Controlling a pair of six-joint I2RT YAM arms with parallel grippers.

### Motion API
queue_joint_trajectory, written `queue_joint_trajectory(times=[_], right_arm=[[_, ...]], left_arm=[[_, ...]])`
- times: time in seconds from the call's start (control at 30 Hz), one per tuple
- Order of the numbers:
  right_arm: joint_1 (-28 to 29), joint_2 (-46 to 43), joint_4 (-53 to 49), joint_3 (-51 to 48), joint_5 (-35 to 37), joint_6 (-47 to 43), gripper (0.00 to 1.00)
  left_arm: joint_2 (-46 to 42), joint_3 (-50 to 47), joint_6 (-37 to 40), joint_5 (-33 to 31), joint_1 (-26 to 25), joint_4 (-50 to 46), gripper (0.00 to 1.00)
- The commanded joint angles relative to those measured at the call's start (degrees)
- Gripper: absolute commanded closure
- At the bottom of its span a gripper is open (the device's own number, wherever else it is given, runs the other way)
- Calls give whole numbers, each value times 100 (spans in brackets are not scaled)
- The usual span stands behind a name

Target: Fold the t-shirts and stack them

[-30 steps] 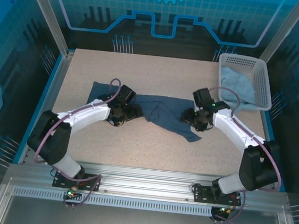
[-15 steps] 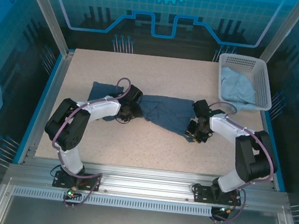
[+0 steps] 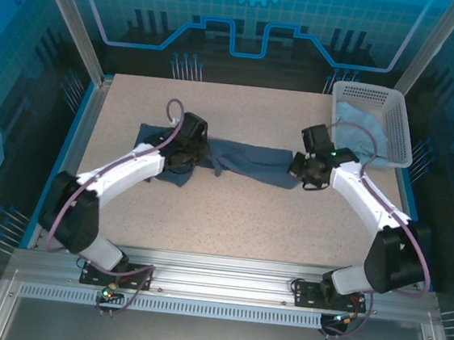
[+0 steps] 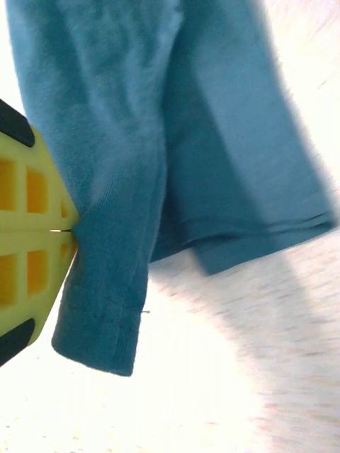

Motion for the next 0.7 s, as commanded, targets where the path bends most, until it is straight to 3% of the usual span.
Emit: queue_joint_trajectory(times=[0.0, 0.3, 0.47, 0.67], right_arm=[[-14, -160, -390, 809, 445, -479, 100], [-46, -397, -465, 2702, 883, -1147, 100], [-47, -1225, -173, 2710, 810, -1409, 100], [-55, -2365, -13, 2555, 873, -1501, 100]], left_arm=[[-474, 424, 439, -18, 205, -292, 100], [-1277, 1465, 1433, 556, 541, -577, 100], [-2234, 1368, 1902, 1484, 533, -269, 100], [-3066, 1483, 1722, 2478, 532, -73, 97]])
